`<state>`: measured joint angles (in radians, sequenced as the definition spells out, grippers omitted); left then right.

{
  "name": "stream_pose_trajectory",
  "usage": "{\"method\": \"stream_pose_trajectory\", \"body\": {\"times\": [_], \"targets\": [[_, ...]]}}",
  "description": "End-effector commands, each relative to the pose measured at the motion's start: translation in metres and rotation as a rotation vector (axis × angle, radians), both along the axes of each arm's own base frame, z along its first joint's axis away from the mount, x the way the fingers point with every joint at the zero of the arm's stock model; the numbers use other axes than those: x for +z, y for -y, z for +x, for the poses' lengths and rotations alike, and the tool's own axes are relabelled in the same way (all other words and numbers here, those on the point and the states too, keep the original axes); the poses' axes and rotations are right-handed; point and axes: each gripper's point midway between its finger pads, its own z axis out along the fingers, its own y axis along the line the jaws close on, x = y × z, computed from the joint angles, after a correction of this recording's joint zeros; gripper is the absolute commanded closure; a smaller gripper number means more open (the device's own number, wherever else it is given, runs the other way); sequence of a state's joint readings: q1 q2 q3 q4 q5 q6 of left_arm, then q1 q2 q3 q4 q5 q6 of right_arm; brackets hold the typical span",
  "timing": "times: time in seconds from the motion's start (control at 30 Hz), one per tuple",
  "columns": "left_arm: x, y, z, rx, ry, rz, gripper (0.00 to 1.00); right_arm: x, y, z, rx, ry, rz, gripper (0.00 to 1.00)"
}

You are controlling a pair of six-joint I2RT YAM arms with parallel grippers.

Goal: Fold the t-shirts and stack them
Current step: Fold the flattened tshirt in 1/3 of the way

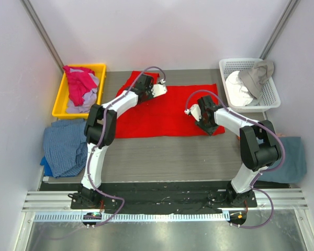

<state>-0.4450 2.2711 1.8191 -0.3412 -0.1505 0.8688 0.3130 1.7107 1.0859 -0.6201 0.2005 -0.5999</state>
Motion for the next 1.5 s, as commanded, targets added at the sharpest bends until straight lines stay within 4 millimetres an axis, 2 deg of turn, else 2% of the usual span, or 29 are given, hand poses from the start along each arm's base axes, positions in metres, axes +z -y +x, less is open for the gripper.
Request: {"method": "stream_pose_trajectory", "body": {"times": [0.0,0.17,0.2,0.27,0.3,0.37,0.5,0.67,0.8,0.9,0.93,0.97,1.17,1.2,1.4,1.47], "targets": [[0.025,0.008,0.008,0.019,0.080,-0.052,0.58,0.003,0.000,0.005,-0.011,0.029,0.004,0.58],[0.027,0.016,-0.001,0.001,0.085,-0.057,0.54,0.005,-0.001,0.005,-0.010,0.033,0.006,0.58],[0.026,0.014,-0.004,0.006,0.085,-0.046,0.54,0.005,-0.001,0.005,-0.009,0.034,0.008,0.58],[0.036,0.012,-0.005,0.012,0.113,-0.055,0.53,0.004,-0.001,0.004,-0.007,0.032,0.008,0.58],[0.030,0.008,-0.009,0.018,0.107,-0.045,0.53,0.004,-0.001,0.004,-0.009,0.032,0.009,0.58],[0.042,0.004,-0.010,0.021,0.139,-0.051,0.52,0.004,-0.002,0.003,-0.009,0.033,0.014,0.58],[0.041,-0.008,-0.017,0.036,0.143,-0.041,0.52,0.001,-0.003,0.002,-0.008,0.028,0.019,0.58],[0.045,-0.017,-0.012,0.058,0.159,-0.044,0.51,0.001,-0.004,0.002,-0.009,0.027,0.024,0.58],[0.039,-0.022,-0.004,0.078,0.160,-0.031,0.50,0.004,-0.003,0.001,-0.008,0.033,0.024,0.58],[0.043,-0.029,0.004,0.102,0.151,-0.065,0.46,0.003,0.000,-0.001,-0.007,0.032,0.013,0.58],[0.038,-0.040,0.006,0.123,0.129,-0.071,0.43,0.002,0.000,-0.002,-0.006,0.030,0.010,0.58],[0.046,-0.042,0.011,0.141,0.129,-0.102,0.42,0.001,0.001,-0.003,-0.006,0.029,0.007,0.58],[0.033,-0.069,0.005,0.135,0.004,-0.099,0.40,-0.003,0.000,-0.003,-0.004,0.025,0.010,0.58],[0.025,-0.076,-0.001,0.126,-0.040,-0.076,0.41,-0.003,0.000,-0.003,-0.009,0.025,0.011,0.58],[0.008,-0.104,-0.014,0.115,-0.157,-0.066,0.40,-0.009,-0.001,-0.005,-0.013,0.015,0.023,0.58],[0.005,-0.104,-0.018,0.088,-0.189,-0.097,0.41,-0.011,-0.002,-0.007,-0.010,0.011,0.021,0.58]]}}
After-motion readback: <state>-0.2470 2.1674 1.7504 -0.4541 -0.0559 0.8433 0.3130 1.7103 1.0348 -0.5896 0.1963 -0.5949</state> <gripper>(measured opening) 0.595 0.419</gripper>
